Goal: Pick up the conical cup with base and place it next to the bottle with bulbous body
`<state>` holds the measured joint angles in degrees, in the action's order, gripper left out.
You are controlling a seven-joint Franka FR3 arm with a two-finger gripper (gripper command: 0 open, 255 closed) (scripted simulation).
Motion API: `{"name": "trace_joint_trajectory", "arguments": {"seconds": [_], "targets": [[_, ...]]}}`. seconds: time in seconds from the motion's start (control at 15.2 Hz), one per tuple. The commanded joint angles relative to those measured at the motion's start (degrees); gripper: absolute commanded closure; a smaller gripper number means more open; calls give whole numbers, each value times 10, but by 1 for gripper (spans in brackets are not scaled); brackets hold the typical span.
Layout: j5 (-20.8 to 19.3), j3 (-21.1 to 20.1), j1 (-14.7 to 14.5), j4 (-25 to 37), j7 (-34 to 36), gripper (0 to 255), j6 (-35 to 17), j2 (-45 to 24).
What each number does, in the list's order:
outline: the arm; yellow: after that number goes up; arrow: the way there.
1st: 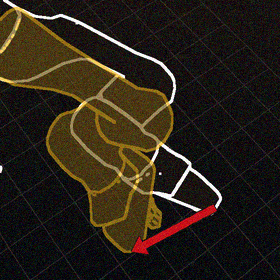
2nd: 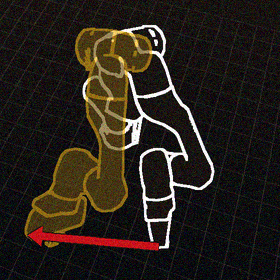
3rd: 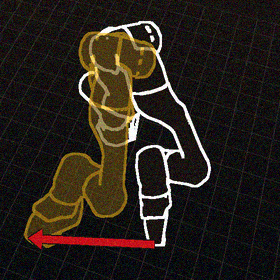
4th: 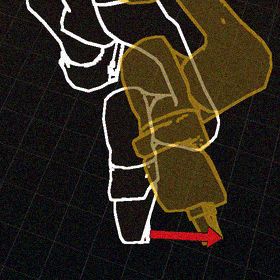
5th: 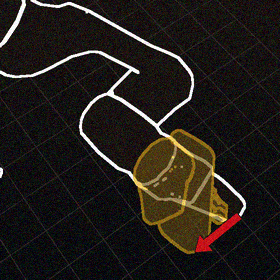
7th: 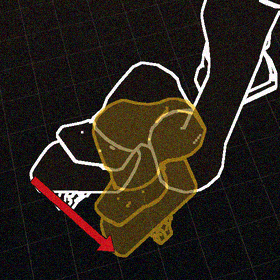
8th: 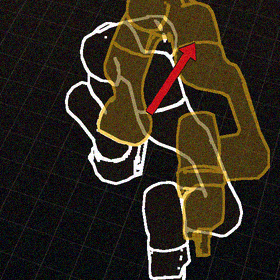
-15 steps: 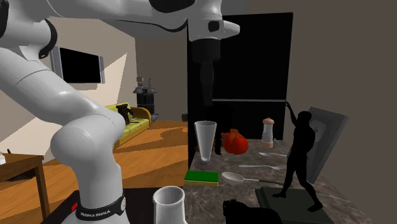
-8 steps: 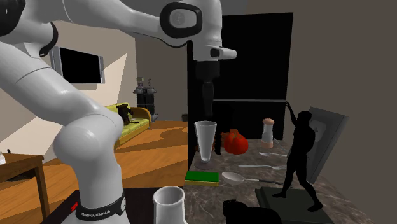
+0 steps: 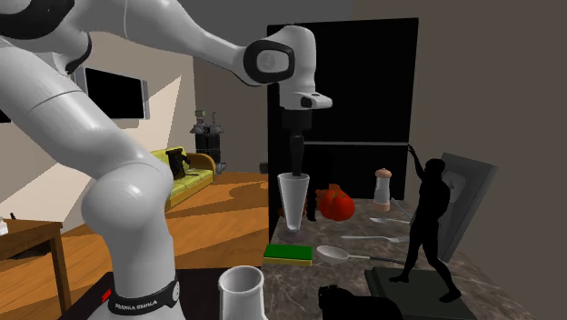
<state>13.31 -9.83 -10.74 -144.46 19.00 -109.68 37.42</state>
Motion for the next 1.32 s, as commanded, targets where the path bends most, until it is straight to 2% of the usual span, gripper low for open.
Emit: {"name": "trace_joint_trajectory", "arguments": {"seconds": [0.0,0.46,0.99,1.25], "targets": [[21,-19,-13,-3,17,0,-29,-21],[74,-81,-48,25,67,0,-115,-118],[86,-99,-55,-1,68,0,-181,-155],[87,-100,-55,-3,68,0,-186,-158]]}}
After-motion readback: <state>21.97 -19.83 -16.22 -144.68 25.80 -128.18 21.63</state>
